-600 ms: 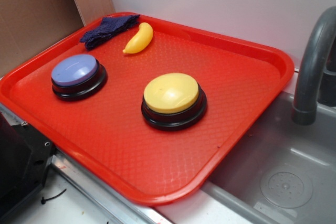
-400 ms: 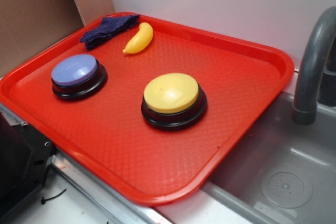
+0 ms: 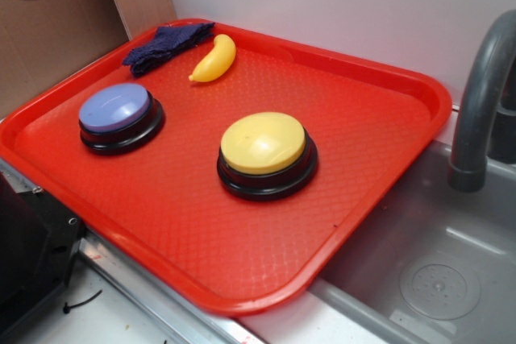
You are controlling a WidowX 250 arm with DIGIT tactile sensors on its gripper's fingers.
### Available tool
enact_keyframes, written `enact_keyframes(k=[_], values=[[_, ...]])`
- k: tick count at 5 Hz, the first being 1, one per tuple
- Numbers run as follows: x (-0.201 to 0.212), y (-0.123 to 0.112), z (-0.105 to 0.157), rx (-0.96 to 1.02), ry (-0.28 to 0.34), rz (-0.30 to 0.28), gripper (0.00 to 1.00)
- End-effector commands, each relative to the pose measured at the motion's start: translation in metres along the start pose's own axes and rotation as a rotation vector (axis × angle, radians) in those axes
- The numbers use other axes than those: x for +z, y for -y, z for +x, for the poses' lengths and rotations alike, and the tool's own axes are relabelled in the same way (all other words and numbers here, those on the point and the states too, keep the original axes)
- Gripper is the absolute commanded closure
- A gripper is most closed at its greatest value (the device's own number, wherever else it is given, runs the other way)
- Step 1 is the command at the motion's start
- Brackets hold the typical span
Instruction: Push the purple button.
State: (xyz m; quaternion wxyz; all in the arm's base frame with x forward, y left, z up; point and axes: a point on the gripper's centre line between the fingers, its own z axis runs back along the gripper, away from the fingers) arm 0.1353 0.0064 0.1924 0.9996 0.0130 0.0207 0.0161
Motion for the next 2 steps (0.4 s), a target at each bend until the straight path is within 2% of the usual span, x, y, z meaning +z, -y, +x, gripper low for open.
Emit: enact_keyframes(k=[1, 2], values=[[-0.058, -0.046, 0.027, 0.030, -0.010, 0.057, 0.00], [-0.085, -0.064, 0.034, 0.004, 0.015, 0.059, 0.00]])
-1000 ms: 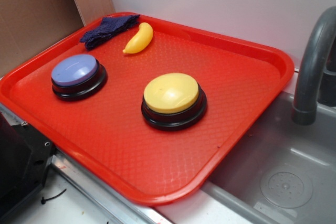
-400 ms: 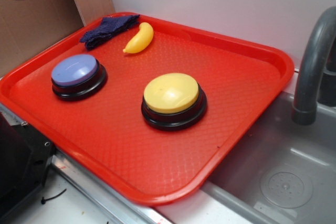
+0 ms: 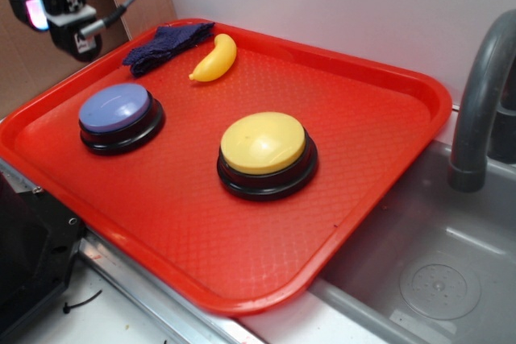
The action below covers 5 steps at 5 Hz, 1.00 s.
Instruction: Push the purple button.
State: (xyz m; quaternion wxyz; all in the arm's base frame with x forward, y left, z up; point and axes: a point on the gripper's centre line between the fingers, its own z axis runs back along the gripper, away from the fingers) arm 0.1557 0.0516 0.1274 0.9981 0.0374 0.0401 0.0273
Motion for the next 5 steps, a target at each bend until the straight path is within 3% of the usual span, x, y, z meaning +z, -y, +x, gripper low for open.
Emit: enact_keyframes(k=[1, 3, 4, 5], values=[[-0.037, -0.027, 0.019, -0.040, 0.060, 0.032, 0.00], [-0.077, -0.017, 0.040, -0.138, 0.046, 0.030, 0.00], [-0.085, -0.011, 0.044, -0.157, 0.047, 0.003, 0.00], [-0.079, -0.009, 0.044, -0.162, 0.047, 0.012, 0.00]])
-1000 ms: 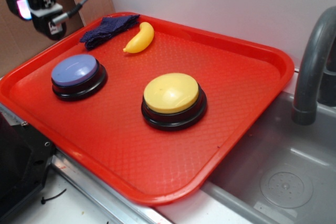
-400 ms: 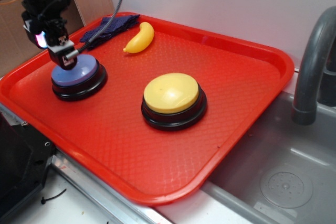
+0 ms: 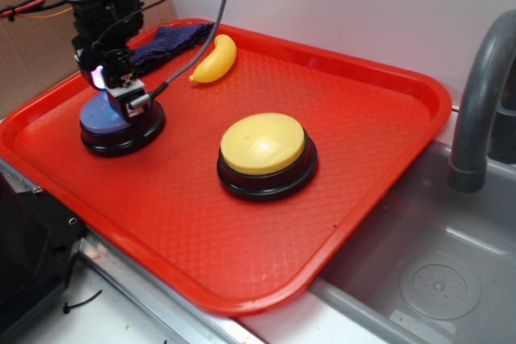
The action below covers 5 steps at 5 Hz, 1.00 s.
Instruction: Push the purple button.
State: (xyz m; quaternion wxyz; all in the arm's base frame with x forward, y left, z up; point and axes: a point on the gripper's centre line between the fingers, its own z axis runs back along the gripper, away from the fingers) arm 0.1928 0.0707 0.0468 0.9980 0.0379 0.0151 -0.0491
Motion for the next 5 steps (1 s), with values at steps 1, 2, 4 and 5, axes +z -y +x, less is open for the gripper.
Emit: enact_keyframes(k=[1, 2, 4, 5], values=[[0.015, -0.002, -0.001, 0.011, 0.000, 0.009, 0.00], [0.031, -0.006, 0.000, 0.035, 0.012, 0.026, 0.00], [0.054, -0.011, 0.002, 0.043, 0.030, 0.036, 0.00], [0.064, -0.010, 0.001, 0.044, 0.039, 0.044, 0.00]])
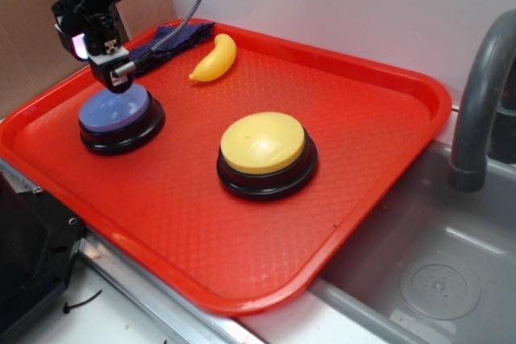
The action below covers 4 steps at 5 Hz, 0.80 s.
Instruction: Push the purple button.
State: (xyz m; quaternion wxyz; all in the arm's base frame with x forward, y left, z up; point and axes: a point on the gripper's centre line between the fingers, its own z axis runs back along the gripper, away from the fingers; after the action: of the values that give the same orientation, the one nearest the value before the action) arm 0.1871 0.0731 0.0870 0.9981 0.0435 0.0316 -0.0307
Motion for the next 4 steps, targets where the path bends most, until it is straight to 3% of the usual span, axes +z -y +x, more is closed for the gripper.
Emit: enact_keyframes(k=[1, 4], values=[[0.030, -0.005, 0.008, 0.014, 0.037, 0.053, 0.00], [0.055, -0.003, -0.002, 0.073, 0.062, 0.053, 0.00]])
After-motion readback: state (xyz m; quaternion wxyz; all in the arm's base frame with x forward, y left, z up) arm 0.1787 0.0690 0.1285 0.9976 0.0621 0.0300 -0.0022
